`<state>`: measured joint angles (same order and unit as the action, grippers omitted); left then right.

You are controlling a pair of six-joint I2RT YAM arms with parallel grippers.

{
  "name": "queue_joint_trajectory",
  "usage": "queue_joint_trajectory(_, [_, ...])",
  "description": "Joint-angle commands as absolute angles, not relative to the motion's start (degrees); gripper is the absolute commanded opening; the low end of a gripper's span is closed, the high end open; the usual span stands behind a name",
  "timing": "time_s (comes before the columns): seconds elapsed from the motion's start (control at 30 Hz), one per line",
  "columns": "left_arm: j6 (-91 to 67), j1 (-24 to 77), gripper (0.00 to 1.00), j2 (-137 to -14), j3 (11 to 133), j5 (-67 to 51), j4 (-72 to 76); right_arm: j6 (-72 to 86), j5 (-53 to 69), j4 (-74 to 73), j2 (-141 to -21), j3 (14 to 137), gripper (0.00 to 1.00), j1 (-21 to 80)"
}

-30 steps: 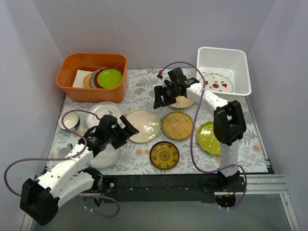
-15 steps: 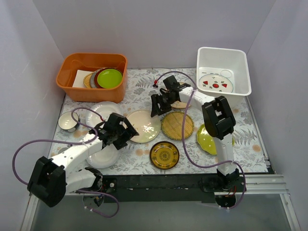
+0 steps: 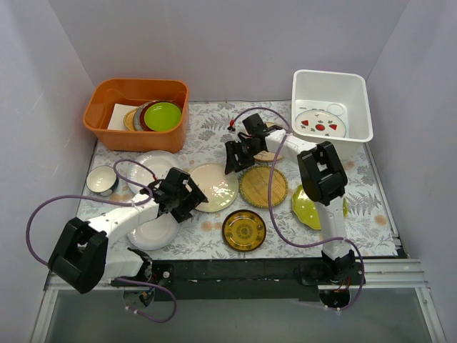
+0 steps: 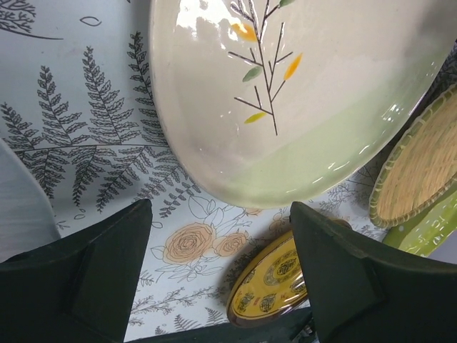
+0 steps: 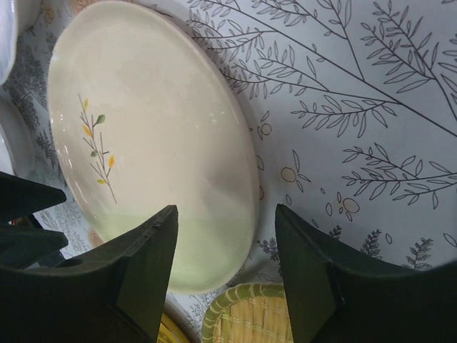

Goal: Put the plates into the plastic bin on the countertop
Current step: Pick up the plate at the center of the board.

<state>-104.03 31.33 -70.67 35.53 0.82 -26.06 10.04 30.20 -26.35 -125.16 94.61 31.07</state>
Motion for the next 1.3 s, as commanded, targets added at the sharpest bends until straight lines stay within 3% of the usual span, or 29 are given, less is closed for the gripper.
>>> queue_joint_trajectory(0.0, [-105.11,31.82,0.77,-71.98,35.86,1.14,-24.08,9.05,29.8,-25.49,-126.47,94.05,0.64,30.85])
queue_joint_trajectory(0.3, [-106.26,32.69,0.76,-75.49,35.16,0.88,-22.15,9.58,31.02,-23.3,-127.62,90.89,0.62,30.85])
queue_joint_trajectory(0.5, [-106.44,33.13,0.73,-77.52,34.89,0.44,-20.66,10.98,34.89,-20.75,-127.27,87.46,0.54,31.38])
queue_joint_trajectory(0.6, [-106.26,33.31,0.72,-78.22,34.98,0.09,-20.04,11.34,34.63,-20.22,-127.09,85.87,0.46,31.46])
queue_joint_trajectory(0.73, [-106.08,33.57,0.72,-79.01,35.24,0.09,-19.86,11.6,34.8,-19.86,-126.91,84.64,0.25,31.46])
queue_joint_trajectory(0.83, [-106.0,33.84,0.72,-79.45,35.24,0.09,-19.6,11.78,35.24,-19.42,-126.65,83.85,0.17,31.46])
queue_joint_trajectory(1.27, [-106.08,34.45,0.74,-77.61,34.63,0.09,-19.51,12.57,34.28,-23.64,-120.94,89.11,0.05,31.46])
